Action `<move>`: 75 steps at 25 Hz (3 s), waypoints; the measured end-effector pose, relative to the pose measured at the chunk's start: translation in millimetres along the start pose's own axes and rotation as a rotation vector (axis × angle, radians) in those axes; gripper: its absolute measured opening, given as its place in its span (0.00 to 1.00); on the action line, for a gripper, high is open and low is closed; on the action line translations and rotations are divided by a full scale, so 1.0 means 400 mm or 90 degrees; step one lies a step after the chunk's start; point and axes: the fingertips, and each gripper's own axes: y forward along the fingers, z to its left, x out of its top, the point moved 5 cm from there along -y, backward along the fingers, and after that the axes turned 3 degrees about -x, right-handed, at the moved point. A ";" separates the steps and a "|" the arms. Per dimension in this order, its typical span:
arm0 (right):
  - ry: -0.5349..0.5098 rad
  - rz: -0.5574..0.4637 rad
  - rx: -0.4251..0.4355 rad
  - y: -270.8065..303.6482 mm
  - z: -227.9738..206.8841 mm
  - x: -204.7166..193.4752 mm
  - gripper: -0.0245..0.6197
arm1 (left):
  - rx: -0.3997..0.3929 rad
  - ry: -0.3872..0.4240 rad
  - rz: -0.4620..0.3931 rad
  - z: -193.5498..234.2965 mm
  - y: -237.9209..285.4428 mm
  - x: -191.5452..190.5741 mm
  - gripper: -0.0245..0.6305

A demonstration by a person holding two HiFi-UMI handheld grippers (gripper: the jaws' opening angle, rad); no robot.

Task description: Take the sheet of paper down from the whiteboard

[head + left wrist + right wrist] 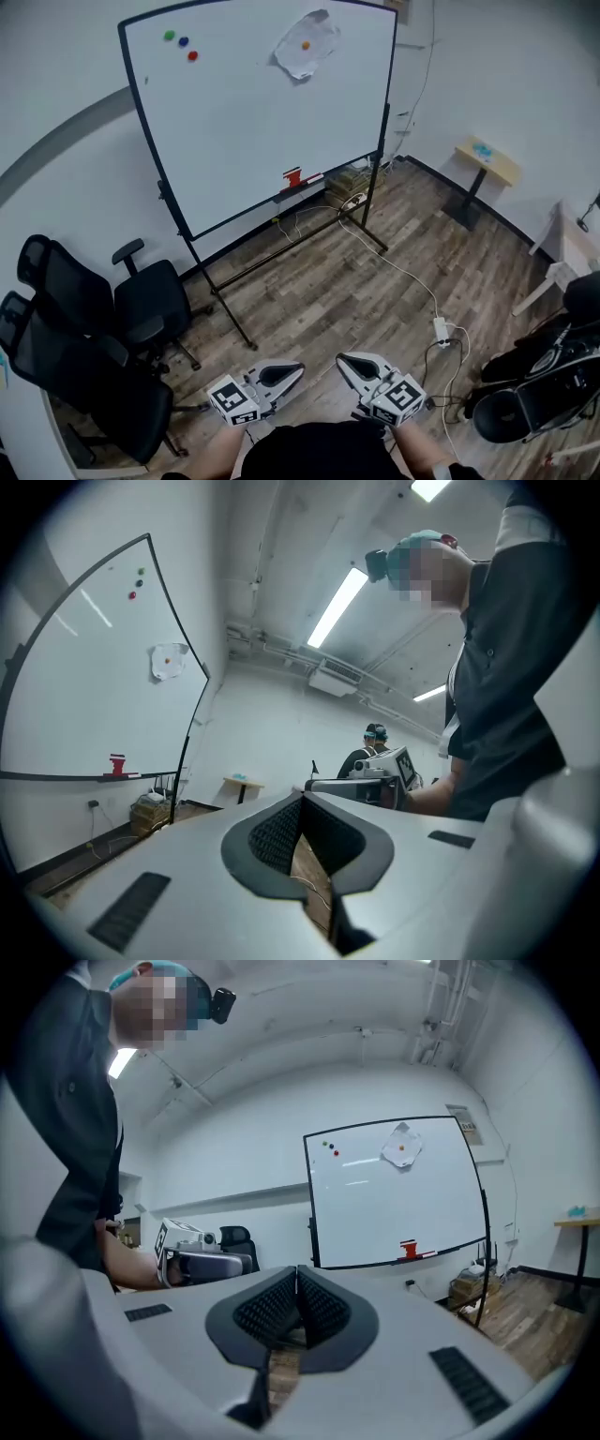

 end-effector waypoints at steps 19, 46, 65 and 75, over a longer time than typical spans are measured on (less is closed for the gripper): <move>-0.007 0.001 -0.052 0.127 -0.276 -0.010 0.07 | -0.029 -0.050 0.050 0.293 0.173 -0.058 0.06; 0.002 -0.027 0.034 0.489 -1.092 0.209 0.07 | 0.135 0.074 0.023 0.966 0.616 0.219 0.06; 0.000 -0.068 0.058 1.046 -1.299 0.439 0.07 | 0.106 0.177 -0.043 1.506 0.572 0.421 0.06; 0.017 -0.054 0.081 1.143 -1.376 0.436 0.07 | 0.108 0.207 -0.030 1.570 0.600 0.457 0.06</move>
